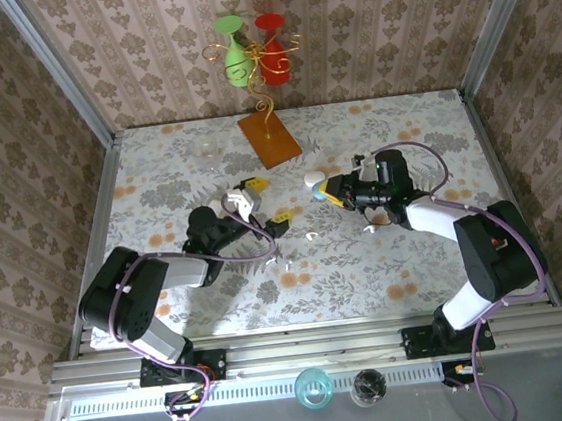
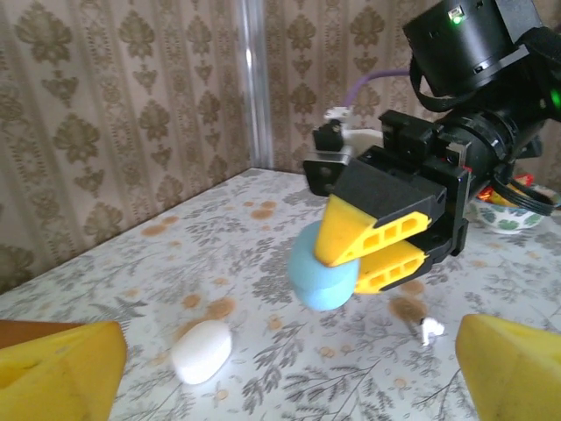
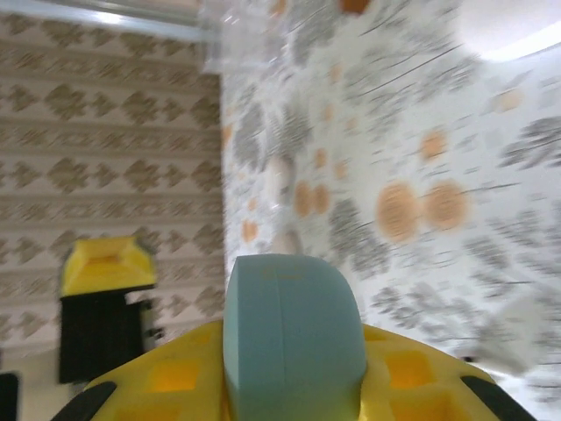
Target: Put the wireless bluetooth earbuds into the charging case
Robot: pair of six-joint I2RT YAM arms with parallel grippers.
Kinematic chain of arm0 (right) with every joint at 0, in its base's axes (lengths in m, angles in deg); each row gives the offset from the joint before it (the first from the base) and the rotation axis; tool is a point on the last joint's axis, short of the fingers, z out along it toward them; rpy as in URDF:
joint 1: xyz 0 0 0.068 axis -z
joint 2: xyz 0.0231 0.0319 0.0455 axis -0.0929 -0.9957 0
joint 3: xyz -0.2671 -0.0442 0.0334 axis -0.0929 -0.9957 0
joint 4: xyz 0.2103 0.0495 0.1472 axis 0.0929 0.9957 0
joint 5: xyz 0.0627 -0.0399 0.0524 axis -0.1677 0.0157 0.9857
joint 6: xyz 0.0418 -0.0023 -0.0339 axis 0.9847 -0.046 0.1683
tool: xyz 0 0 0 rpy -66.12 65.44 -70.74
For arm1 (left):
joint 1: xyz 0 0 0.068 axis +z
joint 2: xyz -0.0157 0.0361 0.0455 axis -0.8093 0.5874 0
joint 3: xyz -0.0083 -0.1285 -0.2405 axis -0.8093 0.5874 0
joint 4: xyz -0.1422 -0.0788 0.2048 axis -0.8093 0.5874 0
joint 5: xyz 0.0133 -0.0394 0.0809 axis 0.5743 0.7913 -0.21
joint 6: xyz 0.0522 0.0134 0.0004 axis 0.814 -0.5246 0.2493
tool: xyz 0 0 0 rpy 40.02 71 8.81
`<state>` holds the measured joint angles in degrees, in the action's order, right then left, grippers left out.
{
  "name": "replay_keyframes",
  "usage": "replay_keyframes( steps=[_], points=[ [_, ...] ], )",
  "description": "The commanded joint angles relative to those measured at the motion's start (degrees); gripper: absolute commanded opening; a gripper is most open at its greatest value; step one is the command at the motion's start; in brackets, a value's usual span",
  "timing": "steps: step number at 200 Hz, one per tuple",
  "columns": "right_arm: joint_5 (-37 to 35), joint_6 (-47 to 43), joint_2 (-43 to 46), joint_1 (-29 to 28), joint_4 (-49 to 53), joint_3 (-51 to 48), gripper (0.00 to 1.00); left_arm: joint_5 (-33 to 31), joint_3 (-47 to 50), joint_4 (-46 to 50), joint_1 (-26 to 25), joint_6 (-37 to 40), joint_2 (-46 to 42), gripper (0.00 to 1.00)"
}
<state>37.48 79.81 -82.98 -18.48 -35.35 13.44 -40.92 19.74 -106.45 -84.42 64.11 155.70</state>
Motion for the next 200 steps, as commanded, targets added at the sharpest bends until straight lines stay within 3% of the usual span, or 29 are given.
replay_keyframes(
  steps=[1, 65, 99, 158, 200],
  points=[
    [-5.1, -5.33, -3.0, 1.58, 5.73, 0.27, 0.12, -1.7, 1.35, 0.83, 0.91, 2.42, -2.76, 1.0],
    [-7.18, -5.05, -11.26, 3.42, 4.78, 1.55, 0.17, -2.87, 2.03, 8.19, 1.33, 6.13, -6.21, 1.0],
    [-8.1, -6.2, -12.48, 3.45, 6.19, 1.26, 0.29, -6.38, 2.42, 8.63, 1.3, 5.57, -7.79, 1.0],
    [-11.87, -11.89, -6.36, 3.39, 15.65, 2.13, 0.58, -21.84, 3.39, 13.16, 1.72, 4.95, -10.77, 1.0],
    [-16.84, -18.06, 1.72, 3.17, 23.92, 3.29, 0.66, -31.92, 0.29, 30.58, 2.35, 3.57, -15.9, 1.0]
  ],
)
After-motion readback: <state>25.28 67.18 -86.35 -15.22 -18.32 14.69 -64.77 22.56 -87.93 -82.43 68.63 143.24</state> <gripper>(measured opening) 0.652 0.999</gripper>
